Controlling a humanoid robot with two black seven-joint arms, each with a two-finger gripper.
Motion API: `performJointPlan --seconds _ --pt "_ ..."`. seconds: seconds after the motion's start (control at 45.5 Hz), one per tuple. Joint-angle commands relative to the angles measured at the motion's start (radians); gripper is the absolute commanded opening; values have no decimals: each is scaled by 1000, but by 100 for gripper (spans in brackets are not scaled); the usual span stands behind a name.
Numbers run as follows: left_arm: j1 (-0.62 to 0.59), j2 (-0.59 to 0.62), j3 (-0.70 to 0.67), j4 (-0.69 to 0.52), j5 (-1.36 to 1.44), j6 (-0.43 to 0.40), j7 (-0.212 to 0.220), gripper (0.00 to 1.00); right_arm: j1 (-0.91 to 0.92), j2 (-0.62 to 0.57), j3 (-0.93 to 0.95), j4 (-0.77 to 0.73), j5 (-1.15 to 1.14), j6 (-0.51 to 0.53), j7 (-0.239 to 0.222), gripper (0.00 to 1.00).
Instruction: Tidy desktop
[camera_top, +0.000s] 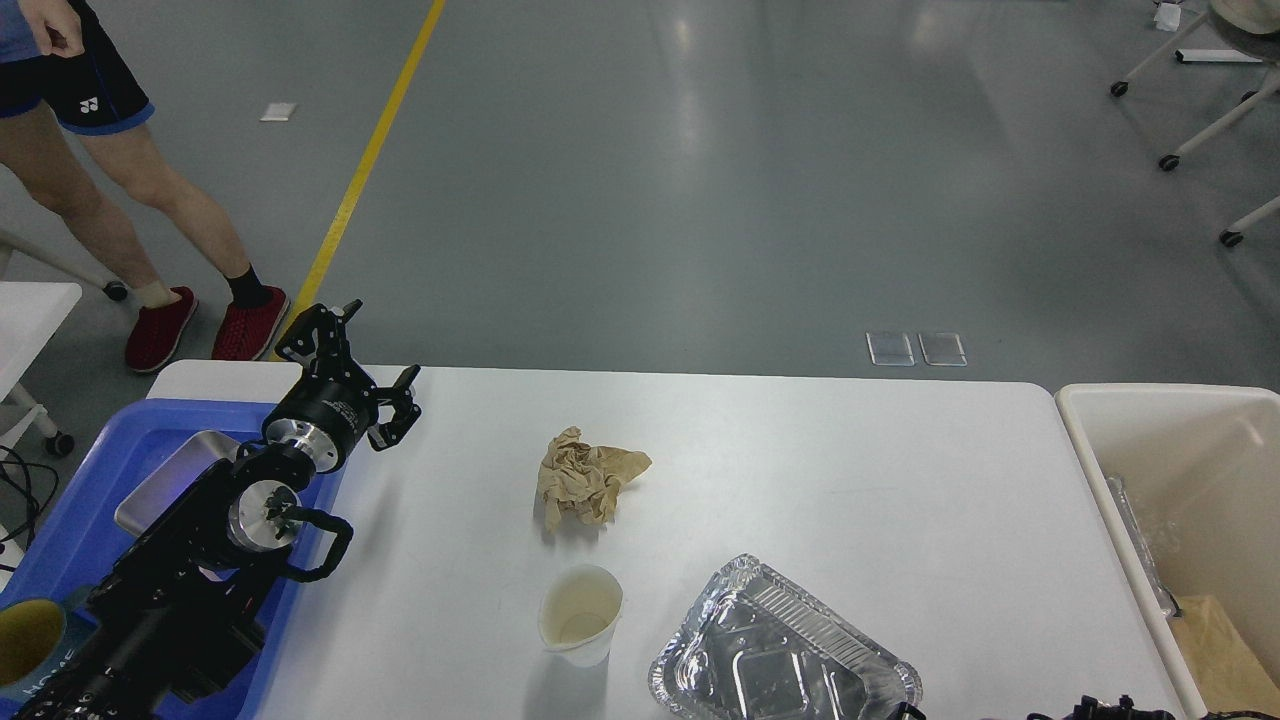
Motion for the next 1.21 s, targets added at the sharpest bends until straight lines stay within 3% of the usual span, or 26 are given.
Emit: performJointPlan --seconds 0.0,0.088,0.351,0.461,0.615,0.856,1.186 --pt "0 2 0 0 0 0 0 97 65 -30 2 -4 -1 16 0 0" --pt "0 0 0 0 0 0 0 97 135 -70 0 -9 0 64 -3 0" --pt "1 3 0 0 0 0 2 97 402 -64 -18 -193 66 349 -34 0" --pt "6 3 0 0 0 0 2 97 490 -8 -17 -314 117 449 -152 0" --pt "14 6 0 0 0 0 2 97 536 90 -17 -431 198 481 -293 0" --pt "17 10 0 0 0 2 2 97 609 232 -17 -492 207 481 -350 0" --pt "28 13 2 -2 3 -12 9 97 787 324 -153 -494 266 570 -351 0"
